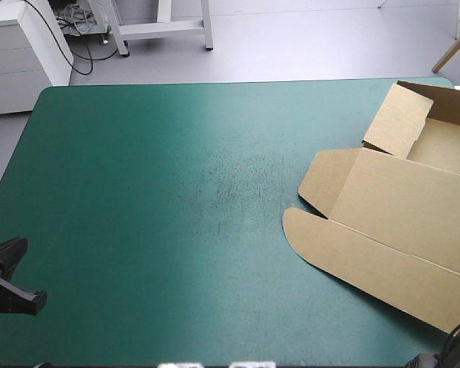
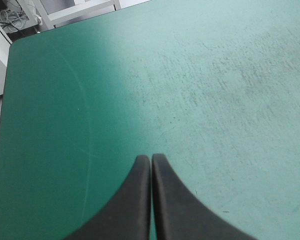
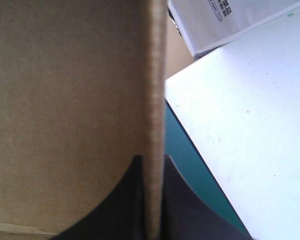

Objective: Fold the box

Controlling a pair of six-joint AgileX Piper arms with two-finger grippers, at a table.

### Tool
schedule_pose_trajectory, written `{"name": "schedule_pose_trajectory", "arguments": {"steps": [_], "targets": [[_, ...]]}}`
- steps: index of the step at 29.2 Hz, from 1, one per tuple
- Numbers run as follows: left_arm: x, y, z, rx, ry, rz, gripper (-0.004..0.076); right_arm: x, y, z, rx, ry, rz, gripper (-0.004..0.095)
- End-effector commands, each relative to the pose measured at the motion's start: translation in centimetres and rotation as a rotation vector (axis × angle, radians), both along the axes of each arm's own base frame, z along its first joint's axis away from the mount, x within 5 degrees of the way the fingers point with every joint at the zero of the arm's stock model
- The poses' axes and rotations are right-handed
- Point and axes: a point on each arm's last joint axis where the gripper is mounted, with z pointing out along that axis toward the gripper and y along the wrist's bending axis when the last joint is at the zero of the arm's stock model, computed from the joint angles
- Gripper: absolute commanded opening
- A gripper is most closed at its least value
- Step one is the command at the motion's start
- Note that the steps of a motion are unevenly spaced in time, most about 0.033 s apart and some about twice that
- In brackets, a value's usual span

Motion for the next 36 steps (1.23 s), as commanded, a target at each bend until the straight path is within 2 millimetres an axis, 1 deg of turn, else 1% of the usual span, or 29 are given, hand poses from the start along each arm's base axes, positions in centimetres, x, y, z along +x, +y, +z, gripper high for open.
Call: {"name": "schedule_pose_trajectory", "arguments": {"steps": [1, 2, 4, 7, 9, 10, 11, 13, 16, 18, 20, 23, 26, 28, 30, 34, 35, 36], "targets": [[-0.1, 0.2, 0.1, 0.014, 0.033, 0.019, -0.001, -0.5, 0.0, 2.1, -0.019, -0.087, -0.021, 0.0061], [-0.1, 0.2, 0.1, 0.014, 0.033, 0.019, -0.001, -0.3, 0.1, 1.9, -0.004, -0.088, -0.011, 0.0105], [-0.1, 0.2, 0.1, 0.014, 0.033, 0.019, -0.001, -0.2, 0.2, 1.7, 0.013, -0.089, -0.003, 0.0267], [-0.1, 0.2, 0.1, 0.014, 0.033, 0.019, -0.001, -0.3, 0.1, 1.8, 0.001, -0.083, 0.005, 0.0607], [-0.1, 0.2, 0.1, 0.014, 0.033, 0.019, -0.001, -0.7, 0.4, 2.8, -0.009, -0.104, 0.01, 0.0875], [-0.1, 0.2, 0.1, 0.014, 0.033, 0.019, -0.001, -1.0, 0.6, 3.3, -0.009, -0.116, 0.013, 0.0924], [-0.1, 0.2, 0.1, 0.014, 0.033, 0.019, -0.001, -1.3, 0.9, 4.0, -0.015, -0.132, 0.026, 0.0937], [-0.1, 0.2, 0.1, 0.014, 0.033, 0.019, -0.001, -2.0, 1.5, 5.5, -0.03, -0.163, 0.045, 0.0924], [-0.1, 0.2, 0.1, 0.014, 0.031, 0.018, -0.001, -3.6, 3.0, 8.5, -0.038, -0.242, 0.092, 0.0906], [-0.1, 0.2, 0.1, 0.014, 0.031, 0.018, -0.001, -5.1, 4.8, 10.8, 0.008, -0.336, 0.127, 0.0897], [-0.1, 0.2, 0.1, 0.014, 0.031, 0.018, -0.001, -6.7, 6.8, 12.6, 0.037, -0.403, 0.204, 0.0886], [-0.1, 0.2, 0.1, 0.014, 0.031, 0.018, -0.001, -8.8, 10.0, 14.0, 0.084, -0.466, 0.293, 0.0846], [-0.1, 0.2, 0.1, 0.012, 0.032, 0.019, -0.001, -11.0, 13.1, 14.2, 0.092, -0.469, 0.377, 0.0764], [0.0, 0.2, 0.2, -0.001, 0.012, 0.019, -0.001, -12.5, 15.2, 14.1, 0.102, -0.467, 0.433, 0.0641], [-0.1, 0.1, 0.5, -0.019, -0.024, 0.011, -0.001, -13.8, 17.1, 13.8, 0.095, -0.473, 0.509, 0.0467], [-0.9, 0.3, 0.5, -0.064, -0.091, -0.016, -0.001, -17.4, 20.3, 14.1, 0.049, -0.569, 0.631, 0.0008], [-1.1, 0.3, 0.4, -0.069, -0.096, -0.02, -0.001, -18.2, 20.7, 14.0, 0.044, -0.587, 0.649, -0.0013], [-1.3, 0.3, 0.1, -0.078, -0.103, -0.027, -0.001, -19.4, 21.3, 13.8, 0.031, -0.618, 0.675, -0.0007]]}}
